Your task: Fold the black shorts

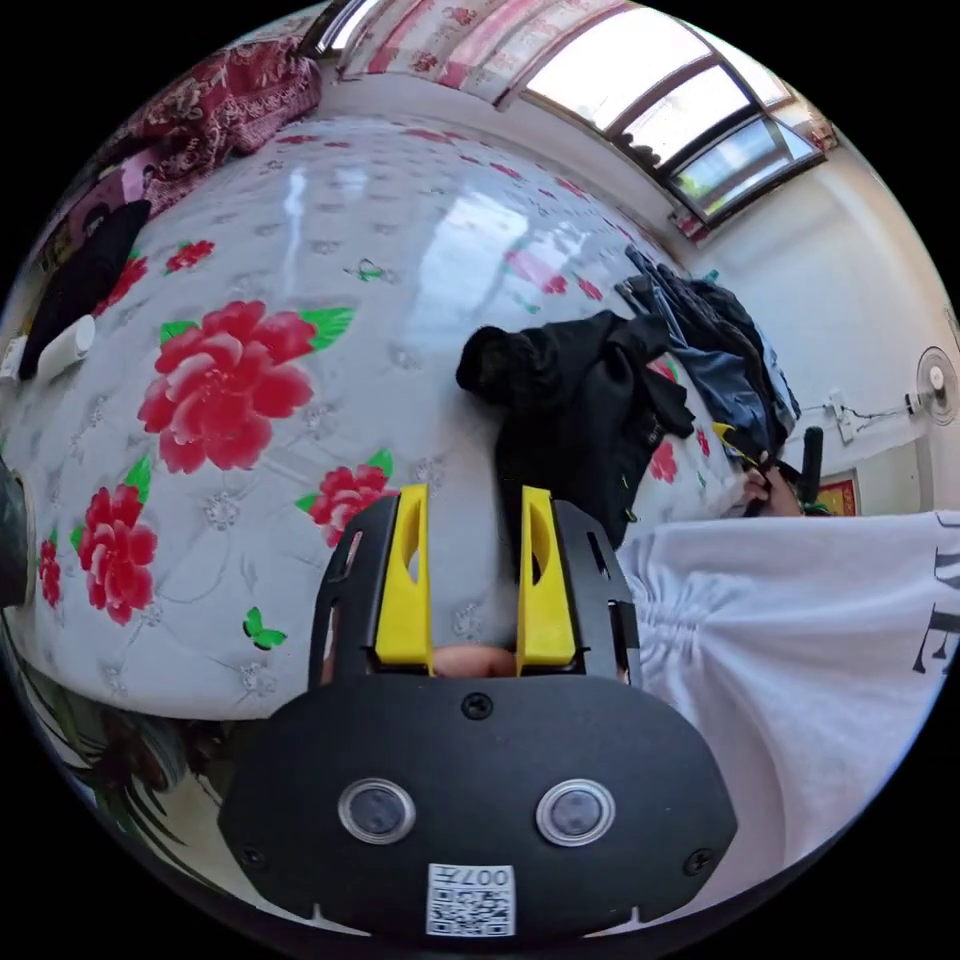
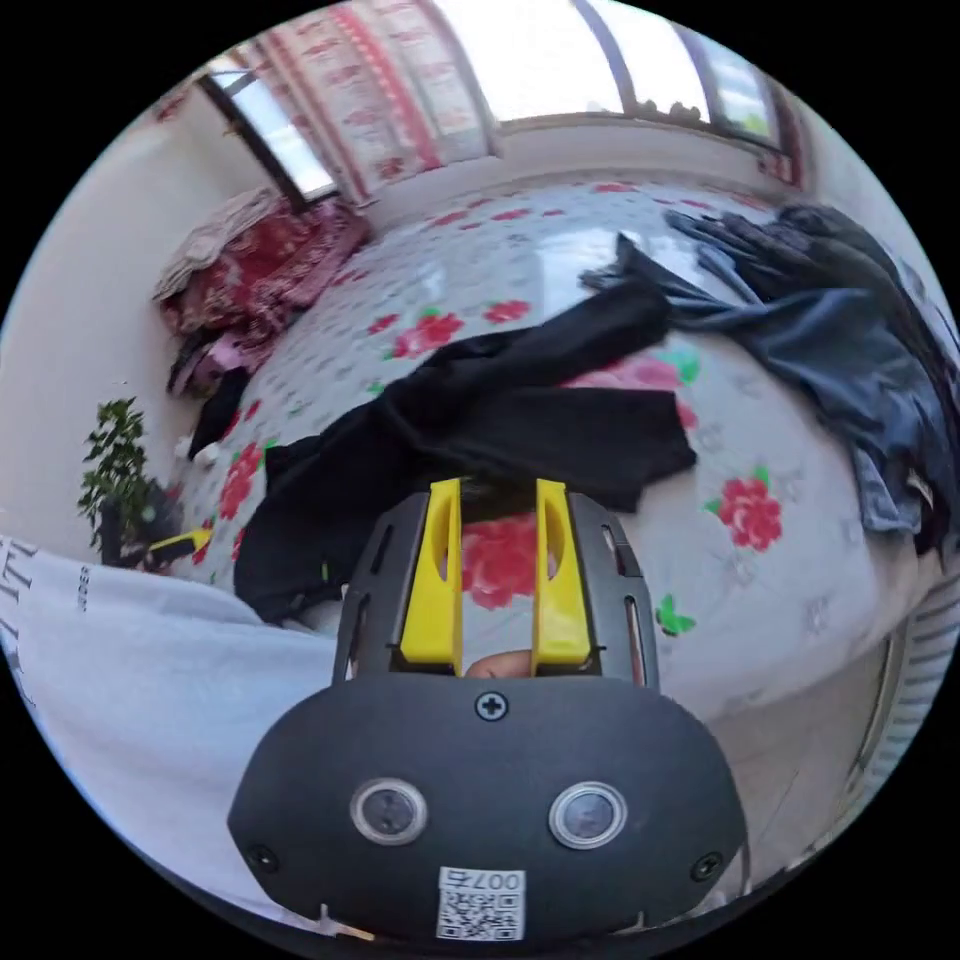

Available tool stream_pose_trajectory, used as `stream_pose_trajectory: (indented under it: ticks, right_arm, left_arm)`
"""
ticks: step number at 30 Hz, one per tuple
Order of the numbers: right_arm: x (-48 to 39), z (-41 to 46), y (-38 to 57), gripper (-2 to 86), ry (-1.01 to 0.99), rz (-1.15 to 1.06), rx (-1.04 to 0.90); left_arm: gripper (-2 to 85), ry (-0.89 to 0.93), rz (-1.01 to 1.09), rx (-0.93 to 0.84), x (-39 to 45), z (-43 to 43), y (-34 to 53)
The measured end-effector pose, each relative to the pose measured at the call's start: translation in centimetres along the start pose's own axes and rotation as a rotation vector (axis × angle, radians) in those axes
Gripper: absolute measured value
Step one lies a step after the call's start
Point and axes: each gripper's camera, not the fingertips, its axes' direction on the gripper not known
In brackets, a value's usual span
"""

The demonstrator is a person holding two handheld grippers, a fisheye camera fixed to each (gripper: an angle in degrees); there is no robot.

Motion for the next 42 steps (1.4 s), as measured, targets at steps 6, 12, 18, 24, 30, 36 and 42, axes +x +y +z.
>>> stream_pose_trajectory:
  ticks: [6,12,18,24,30,36,42]
  right_arm:
    - [2.9,4.3,-2.8,6.2,0.083,0.034,-0.050]
    - [0.8,7.7,-6.6,1.2,0.044,-0.055,-0.231]
    - [2.8,-3.3,-9.8,1.5,-0.351,0.032,0.199]
    - [5.3,-3.0,-8.0,6.3,-0.156,0.112,0.178]
    - [3.7,1.9,-0.4,8.9,-0.118,0.094,-0.105]
    - [-0.6,4.2,6.1,9.3,-0.122,-0.002,-0.209]
    - [-4.1,7.9,4.3,3.3,0.089,-0.141,-0.309]
  left_arm:
    - [13.3,-0.120,0.148,-0.268,5.6,8.9,-3.1]
    - [7.2,-0.398,0.199,-0.191,5.3,8.0,-6.5]
    - [6.5,-0.443,0.038,0.080,0.6,-1.5,-8.4]
    - [8.9,-0.366,-0.073,0.103,-2.4,-1.6,-6.4]
    - [10.3,-0.320,-0.178,0.109,-5.8,-2.9,-0.5]
    - [11.8,-0.275,-0.186,0.097,-8.8,-3.3,1.9]
    - [11.5,-0.165,-0.287,0.113,-12.5,1.6,-1.8]
